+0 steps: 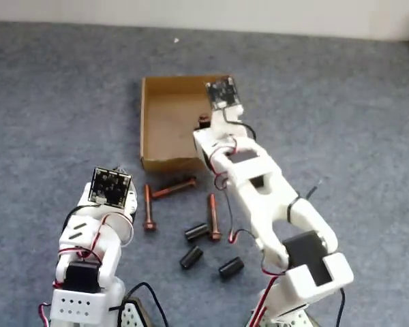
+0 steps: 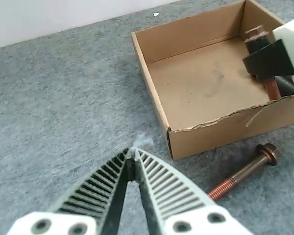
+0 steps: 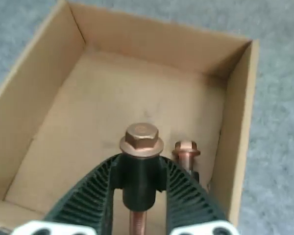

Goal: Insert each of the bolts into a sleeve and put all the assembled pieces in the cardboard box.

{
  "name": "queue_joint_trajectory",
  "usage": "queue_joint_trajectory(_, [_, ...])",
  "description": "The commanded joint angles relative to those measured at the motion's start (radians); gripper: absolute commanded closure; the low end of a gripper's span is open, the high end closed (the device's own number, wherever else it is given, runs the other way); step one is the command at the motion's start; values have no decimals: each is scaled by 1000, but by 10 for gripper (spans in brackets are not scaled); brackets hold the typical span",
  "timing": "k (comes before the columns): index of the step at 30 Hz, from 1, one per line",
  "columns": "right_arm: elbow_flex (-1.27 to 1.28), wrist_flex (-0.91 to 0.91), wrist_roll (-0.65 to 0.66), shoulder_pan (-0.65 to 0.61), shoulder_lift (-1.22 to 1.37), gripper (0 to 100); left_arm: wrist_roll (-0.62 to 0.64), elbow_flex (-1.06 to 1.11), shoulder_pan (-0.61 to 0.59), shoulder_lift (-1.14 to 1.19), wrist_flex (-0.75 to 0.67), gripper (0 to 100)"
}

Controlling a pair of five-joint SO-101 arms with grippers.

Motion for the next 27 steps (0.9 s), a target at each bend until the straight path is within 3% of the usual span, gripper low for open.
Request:
queue_joint_trajectory(1, [-166, 156, 12, -8, 4, 903, 2, 15, -13, -5, -25, 993])
queue_joint_trajectory(10, [-277, 404, 12, -15, -64, 885, 3, -2, -110, -5, -25, 993])
queue_joint_trajectory(16, [-274, 621, 8, -16, -222, 886, 84, -12, -156, -5, -25, 993])
queue_joint_trajectory(27, [-90, 897, 5, -117, -406, 886, 87, -25, -197, -5, -25, 993])
